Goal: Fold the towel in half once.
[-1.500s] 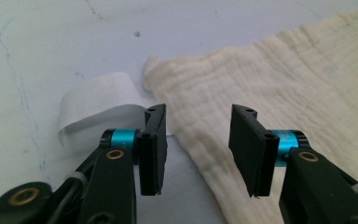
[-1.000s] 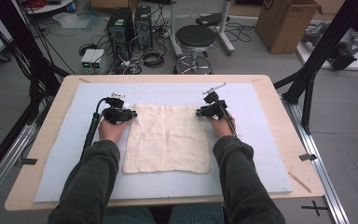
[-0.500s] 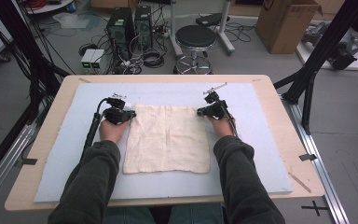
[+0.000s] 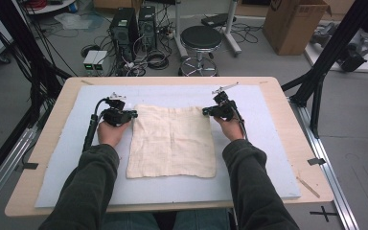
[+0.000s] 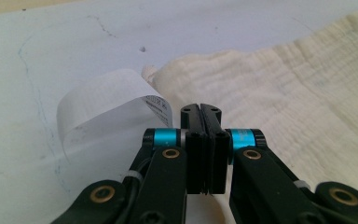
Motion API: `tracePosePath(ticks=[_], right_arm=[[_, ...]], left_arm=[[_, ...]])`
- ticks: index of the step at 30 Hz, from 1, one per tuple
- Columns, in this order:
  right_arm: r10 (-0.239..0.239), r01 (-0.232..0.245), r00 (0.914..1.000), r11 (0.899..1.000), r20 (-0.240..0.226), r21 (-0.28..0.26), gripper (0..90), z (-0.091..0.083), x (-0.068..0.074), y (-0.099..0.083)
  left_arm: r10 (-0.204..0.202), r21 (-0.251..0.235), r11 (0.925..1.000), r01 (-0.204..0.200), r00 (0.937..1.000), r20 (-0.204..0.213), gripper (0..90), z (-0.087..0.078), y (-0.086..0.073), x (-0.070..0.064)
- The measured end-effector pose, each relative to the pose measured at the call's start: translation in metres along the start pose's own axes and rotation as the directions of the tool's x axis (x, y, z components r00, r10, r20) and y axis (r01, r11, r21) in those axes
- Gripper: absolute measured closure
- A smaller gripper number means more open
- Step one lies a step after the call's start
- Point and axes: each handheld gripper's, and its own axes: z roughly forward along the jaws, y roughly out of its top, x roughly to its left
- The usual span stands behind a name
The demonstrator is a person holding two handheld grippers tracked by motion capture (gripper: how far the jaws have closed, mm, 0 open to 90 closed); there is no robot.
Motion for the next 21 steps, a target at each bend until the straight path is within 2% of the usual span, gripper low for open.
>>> tracePosePath(ticks=[5, 11, 17, 21], right_arm=[[-0.022, 0.021, 0.9995, 0.999, -0.022, -0.025, 86.8, -0.010, 0.001, 0.002], [-0.041, 0.039, 0.9982, 0.998, -0.044, -0.050, 86.7, -0.023, 0.003, 0.002], [-0.037, 0.034, 0.9978, 0.998, -0.054, -0.054, 86.7, -0.027, 0.007, -0.003], [-0.061, 0.057, 0.9963, 0.997, -0.060, -0.055, 86.7, -0.028, 0.011, -0.003]], left_arm=[[0.026, -0.010, 0.9996, -0.025, 0.9995, 0.016, 88.4, -0.007, 0.002, -0.003], [0.083, -0.021, 0.9964, -0.082, 0.9960, 0.035, 88.4, -0.015, 0.002, -0.014], [0.102, -0.024, 0.9945, -0.102, 0.9943, 0.029, 88.4, -0.024, 0.001, -0.016], [0.108, -0.022, 0.9939, -0.108, 0.9936, 0.032, 88.4, -0.029, -0.001, -0.017]])
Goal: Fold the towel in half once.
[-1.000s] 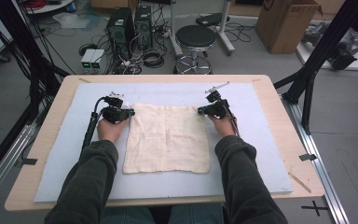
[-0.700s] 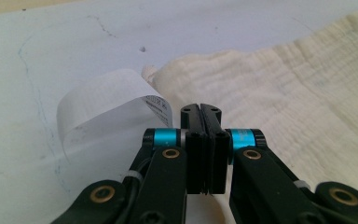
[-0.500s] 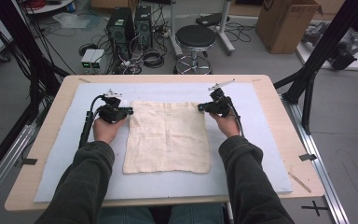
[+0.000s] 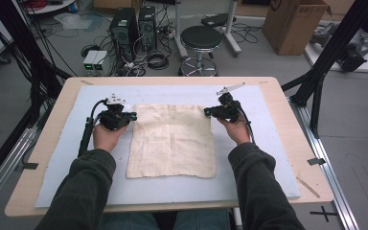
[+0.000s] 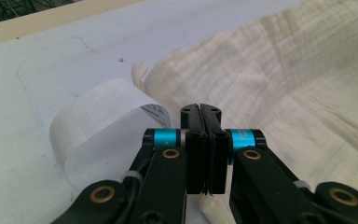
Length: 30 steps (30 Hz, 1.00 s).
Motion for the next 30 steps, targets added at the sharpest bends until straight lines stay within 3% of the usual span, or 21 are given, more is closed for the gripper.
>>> tracePosePath(ticks=[8, 15, 24, 26, 30], right_arm=[[-0.019, 0.018, 0.9997, 0.999, -0.016, -0.037, 86.7, -0.012, 0.004, -0.003], [-0.040, 0.037, 0.9984, 0.997, -0.039, -0.064, 86.7, -0.019, 0.014, -0.009], [-0.055, 0.051, 0.9966, 0.997, -0.061, -0.066, 86.7, -0.027, 0.024, -0.022], [-0.051, 0.047, 0.9960, 0.997, -0.074, -0.056, 86.7, -0.028, 0.027, -0.025], [-0.083, 0.080, 0.9940, 0.996, -0.071, -0.046, 86.7, -0.032, 0.034, -0.024]], left_arm=[[0.021, -0.017, 0.9996, -0.021, 0.9996, 0.017, 88.4, -0.012, -0.005, -0.006], [0.067, -0.018, 0.9976, -0.066, 0.9975, 0.021, 88.3, -0.022, -0.011, -0.014], [0.096, -0.018, 0.9953, -0.095, 0.9946, 0.040, 88.4, -0.030, -0.022, -0.024], [0.122, -0.008, 0.9925, -0.122, 0.9919, 0.035, 88.4, -0.033, -0.023, -0.027], [0.134, -0.028, 0.9907, -0.133, 0.9901, 0.041, 88.4, -0.039, -0.025, -0.033]])
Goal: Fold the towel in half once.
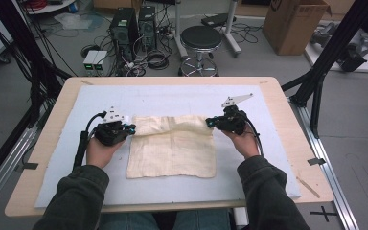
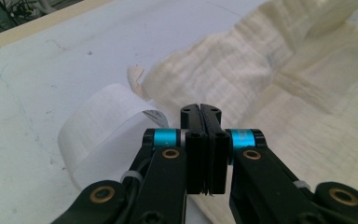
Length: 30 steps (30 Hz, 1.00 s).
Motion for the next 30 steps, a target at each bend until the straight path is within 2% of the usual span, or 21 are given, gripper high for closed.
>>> tracePosePath(ticks=[3, 7, 9, 17, 22, 24, 30], right_arm=[[-0.013, 0.013, 0.9999, 1.000, -0.005, 0.015, 86.7, -0.003, 0.006, 0.001], [-0.026, 0.026, 0.9996, 0.999, -0.013, 0.032, 86.7, -0.005, 0.012, 0.001], [-0.050, 0.051, 0.9987, 0.997, -0.011, 0.055, 86.7, -0.006, 0.017, 0.001], [-0.057, 0.061, 0.9977, 0.993, -0.036, 0.102, 86.7, -0.007, 0.027, 0.001], [-0.057, 0.061, 0.9978, 0.991, -0.036, 0.122, 86.7, -0.012, 0.031, 0.000], [-0.064, 0.067, 0.9974, 0.992, -0.033, 0.107, 86.7, -0.013, 0.034, -0.005], [-0.032, 0.036, 0.9986, 0.994, -0.042, 0.101, 86.7, -0.013, 0.037, -0.025]], left_arm=[[0.009, 0.013, 0.9999, -0.009, 1.0000, 0.001, 88.3, -0.003, -0.005, -0.004], [0.006, 0.005, 1.0000, -0.006, 0.9999, 0.008, 88.3, -0.007, -0.010, -0.008], [0.011, -0.001, 0.9999, -0.011, 0.9998, 0.016, 88.4, -0.009, -0.011, -0.011], [0.025, 0.023, 0.9994, -0.026, 0.9993, 0.029, 88.3, -0.014, -0.023, -0.017], [0.036, 0.019, 0.9992, -0.036, 0.9989, 0.031, 88.3, -0.017, -0.028, -0.020], [0.030, 0.022, 0.9993, -0.031, 0.9989, 0.037, 88.3, -0.018, -0.031, -0.021], [0.062, 0.030, 0.9975, -0.063, 0.9972, 0.042, 88.3, -0.022, -0.036, -0.025]])
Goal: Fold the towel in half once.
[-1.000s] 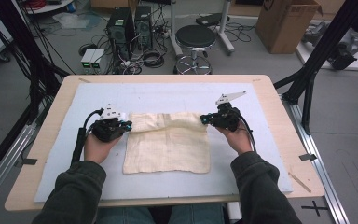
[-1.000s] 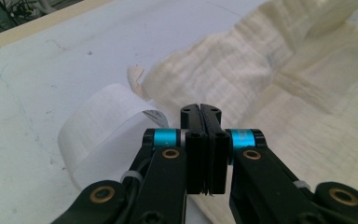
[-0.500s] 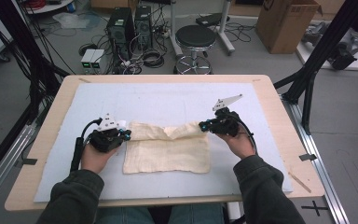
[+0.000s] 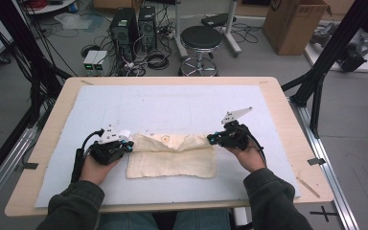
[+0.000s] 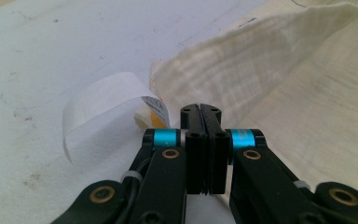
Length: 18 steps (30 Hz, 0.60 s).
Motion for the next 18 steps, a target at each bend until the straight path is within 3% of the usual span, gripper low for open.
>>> tracePosePath(ticks=[10, 18], right_arm=[[-0.017, 0.017, 0.9998, 1.000, -0.005, -0.015, 86.6, 0.000, 0.016, -0.015], [-0.026, 0.026, 0.9995, 1.000, -0.017, -0.018, 86.4, 0.001, 0.021, -0.025]], left_arm=[[0.010, -0.013, 0.9999, -0.009, 0.9998, 0.016, 88.2, -0.006, -0.003, -0.006], [-0.007, -0.002, 1.0000, 0.007, 0.9997, 0.026, 88.1, -0.011, -0.020, -0.009]])
